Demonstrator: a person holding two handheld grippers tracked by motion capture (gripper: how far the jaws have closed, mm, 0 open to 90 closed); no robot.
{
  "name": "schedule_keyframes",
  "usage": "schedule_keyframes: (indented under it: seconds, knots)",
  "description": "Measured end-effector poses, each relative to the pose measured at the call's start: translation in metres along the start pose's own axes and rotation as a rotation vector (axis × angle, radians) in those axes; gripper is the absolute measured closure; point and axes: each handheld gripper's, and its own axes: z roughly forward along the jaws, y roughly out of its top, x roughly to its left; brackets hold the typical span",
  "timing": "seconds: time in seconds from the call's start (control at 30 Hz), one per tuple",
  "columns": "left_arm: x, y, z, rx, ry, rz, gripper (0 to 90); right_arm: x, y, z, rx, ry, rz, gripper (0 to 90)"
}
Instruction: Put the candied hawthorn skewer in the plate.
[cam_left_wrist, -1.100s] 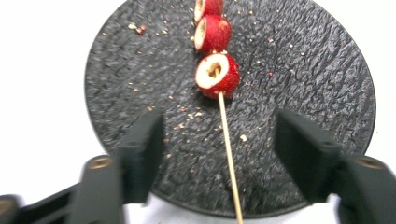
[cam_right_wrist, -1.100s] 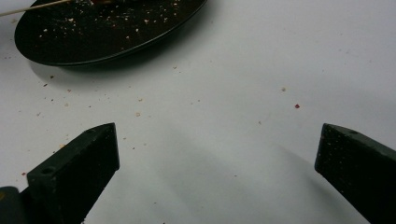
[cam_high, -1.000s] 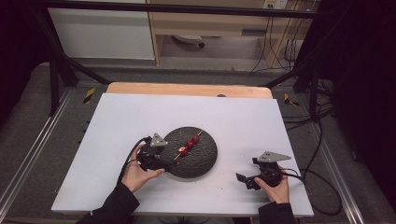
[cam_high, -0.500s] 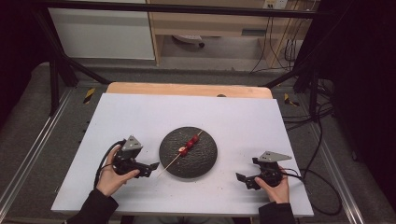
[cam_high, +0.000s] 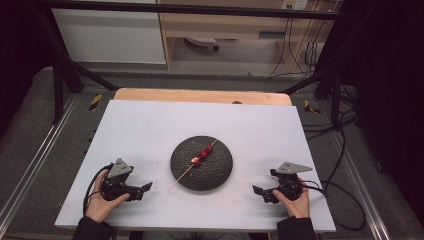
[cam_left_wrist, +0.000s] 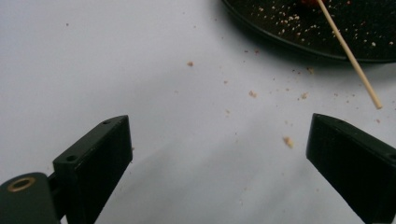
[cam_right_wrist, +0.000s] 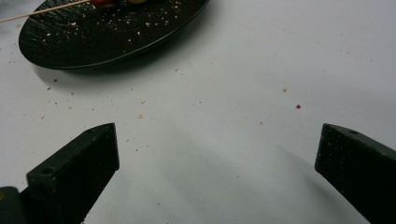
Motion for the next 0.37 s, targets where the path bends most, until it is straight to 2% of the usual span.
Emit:
schedule_keyframes:
  seconds: [0.13, 0.37]
  knots:
    - [0.0026, -0.0067, -0.0010, 0.000, 0.007, 0.005, 6.7, 0.0003, -0.0007, 0.0012, 0.009, -0.003, -0.004, 0.6]
    - [0.0065, -0.0114, -0.0025, 0.005, 0.006, -0.010, 6.2, 0.0009, -0.0019, 0.0015, 0.023, -0.004, -0.013, 0.6]
